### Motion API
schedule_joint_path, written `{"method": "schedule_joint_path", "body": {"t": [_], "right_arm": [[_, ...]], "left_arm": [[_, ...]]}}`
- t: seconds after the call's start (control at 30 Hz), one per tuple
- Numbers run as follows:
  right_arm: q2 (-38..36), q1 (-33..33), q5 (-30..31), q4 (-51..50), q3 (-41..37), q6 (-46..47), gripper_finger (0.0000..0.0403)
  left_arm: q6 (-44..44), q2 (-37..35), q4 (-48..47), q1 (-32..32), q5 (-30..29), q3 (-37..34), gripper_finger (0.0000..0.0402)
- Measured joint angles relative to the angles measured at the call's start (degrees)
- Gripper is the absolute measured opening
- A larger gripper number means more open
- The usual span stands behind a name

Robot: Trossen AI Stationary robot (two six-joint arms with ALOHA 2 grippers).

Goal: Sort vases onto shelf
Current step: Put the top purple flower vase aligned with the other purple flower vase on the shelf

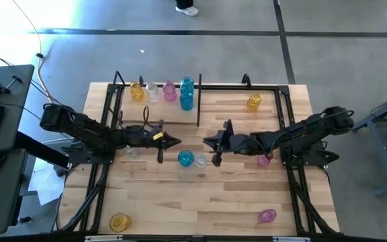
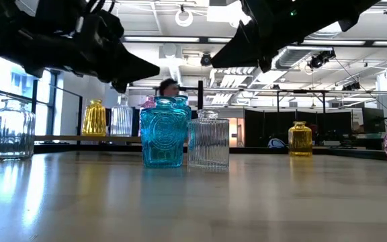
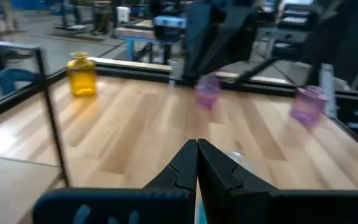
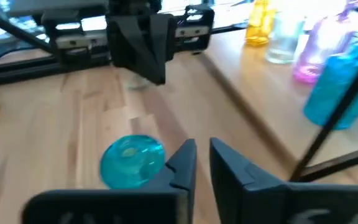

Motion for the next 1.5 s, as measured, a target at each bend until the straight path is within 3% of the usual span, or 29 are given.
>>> {"method": "schedule_joint_path", "body": {"t": [0.33,0.5,0.63,0.73,1.0,1.27,1.5], "right_arm": [[9.83,4.41,-4.25,12.59,0.66,-1.77,0.0169],[15.24,4.75,-4.49,13.06,5.75,-2.60,0.0238],[18.28,3.43,-4.48,8.74,10.60,-2.59,0.0271],[19.29,2.17,-4.49,3.82,13.10,-2.53,0.0278],[20.22,0.51,-7.56,2.69,14.55,-3.31,0.0280],[19.02,0.37,-8.09,-5.02,18.95,-9.17,0.0279],[16.77,-0.53,-8.06,-17.73,23.13,-8.76,0.0236]], "left_arm": [[1.26,-2.19,0.02,-4.05,-0.54,-1.44,0.0000],[1.28,-2.15,0.08,-4.05,-1.20,-1.44,0.0000],[2.21,-2.15,0.20,-4.06,-1.26,-1.70,0.0000],[2.19,-2.10,0.45,-4.06,-2.17,-2.96,0.0000],[1.05,-2.14,9.37,-3.95,-2.65,-8.18,0.0000],[1.12,-2.37,9.74,-3.93,-2.55,-8.33,0.0000],[3.13,-2.39,9.33,-1.94,0.34,-8.31,0.0000]]}}
